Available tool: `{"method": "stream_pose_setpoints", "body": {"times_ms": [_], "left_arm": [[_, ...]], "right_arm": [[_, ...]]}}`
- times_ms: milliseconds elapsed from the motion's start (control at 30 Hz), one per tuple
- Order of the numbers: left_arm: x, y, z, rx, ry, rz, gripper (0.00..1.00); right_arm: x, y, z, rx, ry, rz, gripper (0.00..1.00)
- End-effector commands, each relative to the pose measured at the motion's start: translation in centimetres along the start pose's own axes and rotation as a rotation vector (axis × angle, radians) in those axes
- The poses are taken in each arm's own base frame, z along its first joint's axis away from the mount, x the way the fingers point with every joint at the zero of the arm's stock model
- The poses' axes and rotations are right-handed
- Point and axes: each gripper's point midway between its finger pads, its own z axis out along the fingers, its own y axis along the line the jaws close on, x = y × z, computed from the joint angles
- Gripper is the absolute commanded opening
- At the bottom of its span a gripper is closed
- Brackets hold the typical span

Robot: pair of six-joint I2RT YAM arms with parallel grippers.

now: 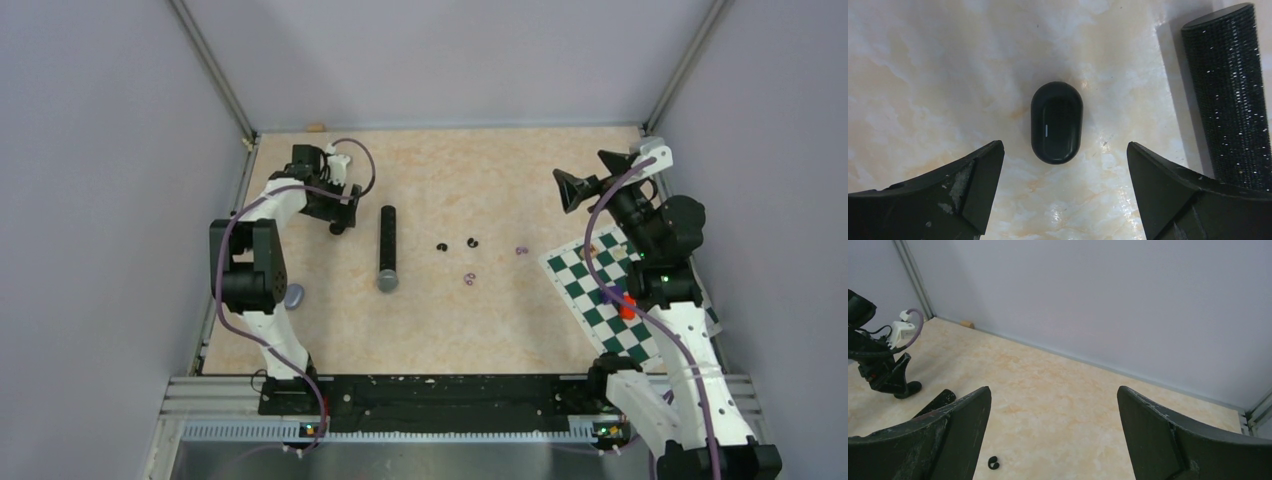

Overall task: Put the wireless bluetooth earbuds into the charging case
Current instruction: Pick up the charging case from the corner of the board.

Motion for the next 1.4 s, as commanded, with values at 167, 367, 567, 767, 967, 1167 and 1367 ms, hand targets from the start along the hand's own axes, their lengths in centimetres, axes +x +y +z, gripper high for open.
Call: {"method": "stream_pose_setpoints", "body": {"times_ms": [167, 367, 567, 767, 967, 1167, 1367], "left_arm": [[0.0, 0.7, 1.0, -0.011, 0.027, -0.015, 0.94], [0.7, 0.6, 2.2, 0.011, 0.061, -0.031, 0.91], [1.6, 0.6, 3.3, 0.014, 0.102, -0.049, 0.86], [2.3, 0.4, 4.1, 0.033, 0.133, -0.063, 0.65], [1.3, 0.3, 3.0, 0.030, 0.103, -0.060, 0.41], [-2.4, -1.8, -1.9, 0.096, -0.024, 0.008, 0.27], [-6.8, -8.6, -9.9, 0.147, -0.220, 0.291, 0.25]], "right_arm": [[-0.6, 0.7, 0.0, -0.041, -0.036, 0.014, 0.94], [-0.6, 0.7, -0.1, -0.039, -0.037, 0.013, 0.94], [-0.3, 0.8, 0.1, -0.048, -0.031, 0.019, 0.94], [-0.3, 0.7, 0.0, -0.045, -0.033, 0.018, 0.94], [0.0, 0.6, 0.2, -0.044, -0.027, 0.022, 0.93], [2.7, 1.2, 1.7, -0.080, 0.057, 0.174, 0.93], [10.7, 2.0, 6.0, -0.097, 0.412, 0.357, 0.85]]}}
